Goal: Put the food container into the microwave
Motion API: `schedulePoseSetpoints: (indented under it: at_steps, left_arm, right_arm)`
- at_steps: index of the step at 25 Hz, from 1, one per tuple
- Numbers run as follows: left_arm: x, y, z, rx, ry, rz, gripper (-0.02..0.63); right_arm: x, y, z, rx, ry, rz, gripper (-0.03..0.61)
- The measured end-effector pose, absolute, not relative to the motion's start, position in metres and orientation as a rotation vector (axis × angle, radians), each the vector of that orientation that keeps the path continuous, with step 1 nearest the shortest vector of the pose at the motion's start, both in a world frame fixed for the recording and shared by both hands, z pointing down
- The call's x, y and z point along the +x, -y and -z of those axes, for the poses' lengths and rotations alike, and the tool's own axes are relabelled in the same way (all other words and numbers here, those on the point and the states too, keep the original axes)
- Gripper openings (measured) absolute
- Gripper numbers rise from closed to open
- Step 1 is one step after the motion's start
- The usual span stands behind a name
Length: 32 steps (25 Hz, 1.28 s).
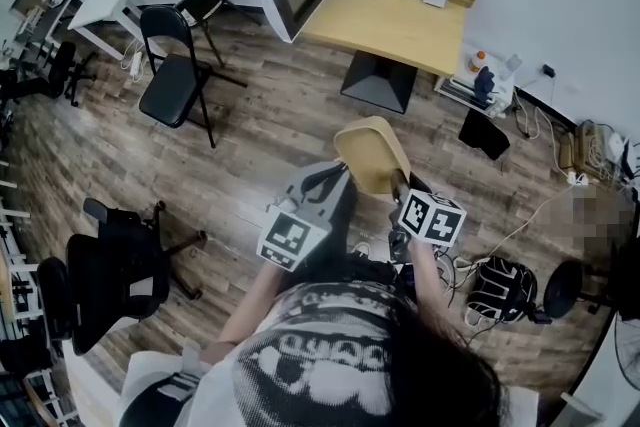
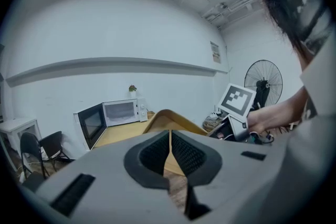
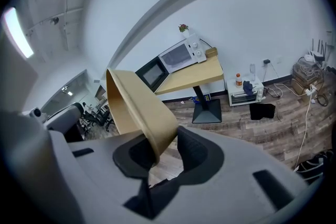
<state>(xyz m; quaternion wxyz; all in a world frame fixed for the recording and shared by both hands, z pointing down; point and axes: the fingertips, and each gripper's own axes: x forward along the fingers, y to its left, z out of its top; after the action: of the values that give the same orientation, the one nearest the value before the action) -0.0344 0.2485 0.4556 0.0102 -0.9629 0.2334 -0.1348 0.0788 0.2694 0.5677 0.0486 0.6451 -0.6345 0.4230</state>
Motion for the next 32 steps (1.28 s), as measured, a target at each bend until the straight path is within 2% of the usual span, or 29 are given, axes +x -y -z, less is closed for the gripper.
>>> schedulePoseSetpoints:
  at_steps: [7,20,32]
  left_arm:
    - [-0.009,-0.155,-0.469,-3.016,-0.684,0.415,0.014]
    - [-0.016,0.059,-0.460,-3.028,-0.640,0.390,0.014]
    - [-0.001,0.137,-0.459,-3.081,-0.497,0.325,0.014]
  right_arm:
    - [0.107,-0.181,-0.582,1.985,1.876,-1.311,0.101]
    - [0.100,0.021,-0.584,1.970,1.805,-1.413,0.101]
    - [0.108,0.082,-0.586,2.039,1.690,-1.548,0.101]
